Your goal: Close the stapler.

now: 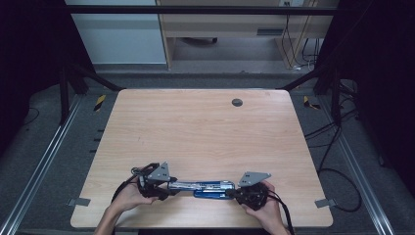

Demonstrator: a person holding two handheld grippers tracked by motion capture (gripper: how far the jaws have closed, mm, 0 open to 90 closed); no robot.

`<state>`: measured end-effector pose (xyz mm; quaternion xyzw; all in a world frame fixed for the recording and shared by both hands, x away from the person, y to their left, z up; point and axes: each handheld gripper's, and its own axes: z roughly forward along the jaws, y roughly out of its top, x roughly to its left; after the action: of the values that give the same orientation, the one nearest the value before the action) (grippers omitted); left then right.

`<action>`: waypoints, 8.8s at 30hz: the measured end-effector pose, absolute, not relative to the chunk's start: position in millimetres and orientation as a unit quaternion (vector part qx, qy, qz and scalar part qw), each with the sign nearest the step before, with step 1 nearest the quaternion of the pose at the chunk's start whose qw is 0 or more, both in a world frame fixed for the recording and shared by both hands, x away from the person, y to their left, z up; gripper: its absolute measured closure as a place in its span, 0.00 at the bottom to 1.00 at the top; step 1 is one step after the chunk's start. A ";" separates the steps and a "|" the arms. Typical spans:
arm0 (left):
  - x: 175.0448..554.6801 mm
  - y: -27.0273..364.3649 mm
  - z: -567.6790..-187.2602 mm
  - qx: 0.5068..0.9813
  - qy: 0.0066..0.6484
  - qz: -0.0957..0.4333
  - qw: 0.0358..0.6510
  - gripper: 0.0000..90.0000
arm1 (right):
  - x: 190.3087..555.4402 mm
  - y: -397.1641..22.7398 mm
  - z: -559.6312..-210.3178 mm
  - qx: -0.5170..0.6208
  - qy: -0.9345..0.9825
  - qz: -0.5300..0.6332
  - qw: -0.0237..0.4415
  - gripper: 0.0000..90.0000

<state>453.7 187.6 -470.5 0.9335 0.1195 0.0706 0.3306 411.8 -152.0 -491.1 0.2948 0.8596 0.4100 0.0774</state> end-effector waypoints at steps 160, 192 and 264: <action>450.0 159.6 -399.2 0.888 0.140 0.100 0.426 0.58 | 434.6 -70.9 -464.2 0.241 0.841 0.481 0.057 1.00; 446.6 224.9 -429.1 0.789 0.346 0.214 0.460 0.64 | 432.5 -75.9 -462.8 0.245 0.839 0.482 0.059 1.00; 448.0 249.7 -465.8 0.758 0.439 0.235 0.421 0.52 | 430.5 -112.9 -411.9 0.275 0.780 0.555 0.088 1.00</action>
<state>448.0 249.7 -465.8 0.7577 0.4394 0.2353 0.4212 430.5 -112.9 -411.9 0.2751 0.7803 0.5547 0.0885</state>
